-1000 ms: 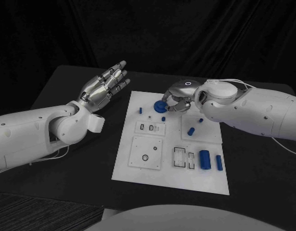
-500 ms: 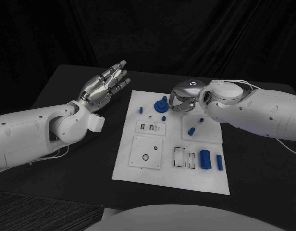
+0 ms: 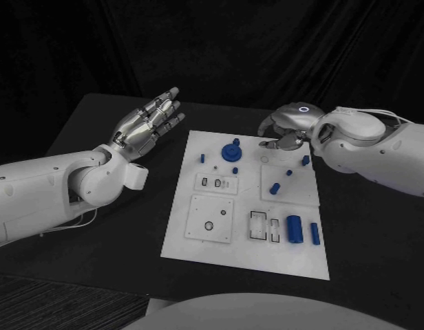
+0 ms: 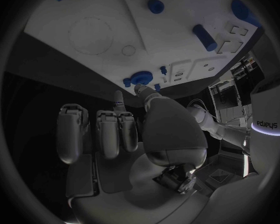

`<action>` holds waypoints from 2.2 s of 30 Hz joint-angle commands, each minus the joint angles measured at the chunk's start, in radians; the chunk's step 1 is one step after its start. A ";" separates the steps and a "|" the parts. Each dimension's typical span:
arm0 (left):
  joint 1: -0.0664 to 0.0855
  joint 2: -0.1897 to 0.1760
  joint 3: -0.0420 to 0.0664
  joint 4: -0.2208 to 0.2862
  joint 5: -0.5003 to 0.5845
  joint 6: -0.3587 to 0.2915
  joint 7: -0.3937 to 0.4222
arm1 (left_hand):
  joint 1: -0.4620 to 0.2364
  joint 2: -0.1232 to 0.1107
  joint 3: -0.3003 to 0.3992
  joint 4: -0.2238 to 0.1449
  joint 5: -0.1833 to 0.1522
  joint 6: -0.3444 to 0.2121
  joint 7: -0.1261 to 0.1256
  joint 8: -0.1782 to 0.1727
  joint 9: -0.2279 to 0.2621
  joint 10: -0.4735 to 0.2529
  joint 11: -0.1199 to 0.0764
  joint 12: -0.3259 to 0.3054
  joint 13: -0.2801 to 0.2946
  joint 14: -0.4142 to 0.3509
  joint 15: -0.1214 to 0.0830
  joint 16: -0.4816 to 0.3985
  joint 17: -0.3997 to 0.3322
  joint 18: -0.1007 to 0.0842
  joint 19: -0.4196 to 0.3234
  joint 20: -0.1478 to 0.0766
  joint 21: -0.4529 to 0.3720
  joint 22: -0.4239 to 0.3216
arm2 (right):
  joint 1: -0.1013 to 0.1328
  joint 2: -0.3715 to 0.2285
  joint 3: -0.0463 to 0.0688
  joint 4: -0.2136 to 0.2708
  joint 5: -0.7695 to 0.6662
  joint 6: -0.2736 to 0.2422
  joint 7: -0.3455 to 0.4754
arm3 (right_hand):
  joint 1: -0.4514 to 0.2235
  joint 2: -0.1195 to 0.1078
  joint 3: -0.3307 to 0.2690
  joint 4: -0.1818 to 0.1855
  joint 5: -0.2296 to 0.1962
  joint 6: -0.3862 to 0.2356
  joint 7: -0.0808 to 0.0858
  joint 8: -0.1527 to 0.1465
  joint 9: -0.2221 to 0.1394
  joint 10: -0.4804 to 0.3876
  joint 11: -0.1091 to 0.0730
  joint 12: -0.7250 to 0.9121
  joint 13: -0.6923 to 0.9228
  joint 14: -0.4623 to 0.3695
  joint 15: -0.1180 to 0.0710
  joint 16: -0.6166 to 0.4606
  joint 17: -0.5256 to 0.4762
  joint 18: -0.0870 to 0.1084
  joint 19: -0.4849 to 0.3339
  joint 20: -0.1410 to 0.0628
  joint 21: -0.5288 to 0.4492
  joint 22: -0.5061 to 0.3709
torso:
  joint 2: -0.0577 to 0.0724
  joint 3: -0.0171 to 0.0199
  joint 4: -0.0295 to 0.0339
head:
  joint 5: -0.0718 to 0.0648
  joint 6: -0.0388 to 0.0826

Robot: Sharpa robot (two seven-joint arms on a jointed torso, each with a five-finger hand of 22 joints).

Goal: Assemble the parts on the task board

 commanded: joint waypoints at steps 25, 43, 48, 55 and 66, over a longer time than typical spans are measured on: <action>-0.002 0.011 0.001 -0.011 0.000 0.016 0.031 | 0.009 0.000 0.007 -0.001 0.006 0.000 0.006 0.004 0.001 0.002 0.010 -0.004 -0.002 0.001 0.009 -0.004 -0.001 0.010 -0.001 0.009 -0.003 -0.001 | -0.051 -0.278 -0.001 0.099 0.016 -0.181 0.009 | 0.088 -0.064 -0.082 0.096 -0.078 -0.003 -0.027 -0.058 -0.091 0.105 -0.025 0.003 0.263 0.107 -0.024 0.003 0.263 -0.015 0.074 -0.023 0.057 0.241 | -0.001 0.0005 -0.0012 | -0.018 0.013; -0.004 0.010 0.001 -0.015 0.000 0.018 0.032 | 0.009 0.001 0.007 -0.001 0.007 -0.001 0.005 0.004 0.001 0.002 0.010 -0.004 -0.002 0.001 0.009 -0.004 -0.001 0.010 -0.001 0.009 -0.003 -0.001 | -0.096 -0.281 -0.002 0.073 0.025 -0.160 -0.002 | 0.091 -0.108 -0.126 0.167 -0.167 -0.013 -0.017 -0.075 -0.112 0.105 -0.017 0.003 0.263 0.107 -0.014 0.003 0.263 -0.009 0.062 -0.015 0.034 0.233 | 0.000 0.0004 0.0000 | -0.019 0.011; -0.004 0.010 0.001 -0.016 0.000 0.018 0.033 | 0.010 0.001 0.008 -0.001 0.008 -0.001 0.005 0.004 0.001 0.002 0.011 -0.004 -0.002 0.001 0.009 -0.004 -0.001 0.010 -0.001 0.009 -0.003 -0.001 | -0.102 -0.276 -0.002 0.070 0.025 -0.152 -0.004 | 0.106 -0.103 -0.120 0.164 -0.154 -0.004 -0.015 -0.070 -0.112 0.105 -0.015 0.003 0.263 0.107 -0.013 0.003 0.263 -0.008 0.061 -0.014 0.030 0.231 | -0.001 -0.0001 -0.0015 | -0.019 0.010; -0.004 0.010 0.001 -0.017 0.000 0.020 0.034 | 0.010 0.001 0.008 -0.001 0.008 -0.001 0.005 0.004 0.001 0.002 0.011 -0.004 -0.002 0.001 0.009 -0.004 -0.001 0.010 -0.001 0.009 -0.003 -0.001 | -0.108 -0.265 -0.002 0.061 0.025 -0.145 -0.003 | 0.125 -0.097 -0.114 0.163 -0.126 0.014 -0.014 -0.059 -0.108 0.105 -0.014 0.003 0.263 0.107 -0.013 0.003 0.263 -0.008 0.060 -0.013 0.029 0.231 | -0.001 0.0001 -0.0009 | -0.020 0.010; -0.004 0.009 0.001 -0.017 0.000 0.022 0.033 | 0.010 0.001 0.008 -0.001 0.006 -0.001 0.005 0.004 0.001 0.002 0.012 -0.004 -0.002 0.001 0.009 -0.004 -0.001 0.010 -0.001 0.010 -0.003 -0.001 | -0.114 -0.245 -0.002 0.048 0.025 -0.136 0.002 | 0.150 -0.085 -0.107 0.161 -0.041 0.035 -0.014 -0.023 -0.091 0.105 -0.014 0.003 0.263 0.107 -0.013 0.001 0.262 -0.007 0.059 -0.013 0.024 0.230 | -0.001 0.0000 -0.0009 | -0.020 0.007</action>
